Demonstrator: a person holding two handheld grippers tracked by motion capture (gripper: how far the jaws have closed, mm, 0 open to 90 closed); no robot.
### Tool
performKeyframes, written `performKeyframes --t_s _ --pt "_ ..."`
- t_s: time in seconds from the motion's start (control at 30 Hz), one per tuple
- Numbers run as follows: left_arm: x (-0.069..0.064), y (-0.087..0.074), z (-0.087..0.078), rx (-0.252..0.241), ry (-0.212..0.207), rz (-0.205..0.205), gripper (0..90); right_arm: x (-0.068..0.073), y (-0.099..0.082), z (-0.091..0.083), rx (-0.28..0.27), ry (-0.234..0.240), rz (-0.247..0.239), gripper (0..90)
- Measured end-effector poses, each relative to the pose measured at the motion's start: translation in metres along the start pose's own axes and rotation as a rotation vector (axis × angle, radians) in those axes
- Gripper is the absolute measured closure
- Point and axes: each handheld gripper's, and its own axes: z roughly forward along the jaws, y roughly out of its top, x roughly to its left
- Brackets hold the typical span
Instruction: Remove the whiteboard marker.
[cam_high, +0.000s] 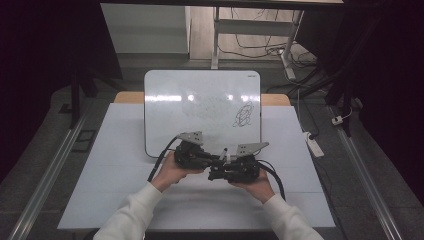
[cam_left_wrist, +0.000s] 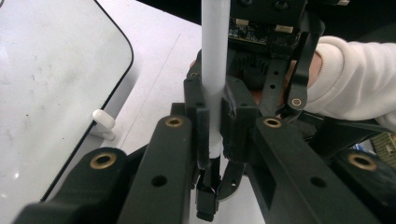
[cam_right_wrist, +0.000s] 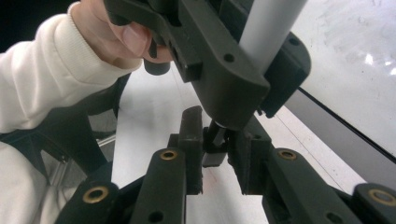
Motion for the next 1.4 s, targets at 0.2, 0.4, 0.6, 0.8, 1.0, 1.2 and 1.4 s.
performKeyframes --t_s 0.2,0.4,0.6,0.8,1.0,1.2,1.4 --pt "0.000 -0.001 0.001 0.008 0.002 0.007 81.1 -0.001 -0.001 0.001 0.016 -0.005 0.008 76.6" --pt "-0.001 -0.001 -0.002 -0.022 0.043 -0.012 72.5 0.000 0.000 -0.002 -0.001 -0.044 -0.010 77.0" --pt "-0.010 -0.013 -0.034 -0.042 0.171 -0.032 47.2 -0.001 0.005 -0.023 -0.091 -0.143 -0.027 77.0" --pt "-0.033 -0.059 -0.075 -0.045 0.400 -0.066 32.7 -0.005 0.012 -0.049 -0.196 -0.271 -0.062 77.1" --pt "-0.050 -0.099 -0.100 -0.047 0.495 -0.110 30.2 -0.012 0.025 -0.069 -0.272 -0.357 -0.078 77.1" --pt "-0.053 -0.126 -0.107 -0.010 0.542 -0.140 28.0 -0.028 0.040 -0.085 -0.336 -0.449 -0.069 77.0" --pt "-0.047 -0.133 -0.110 -0.015 0.557 -0.166 25.5 -0.045 0.063 -0.096 -0.413 -0.526 -0.044 77.0"
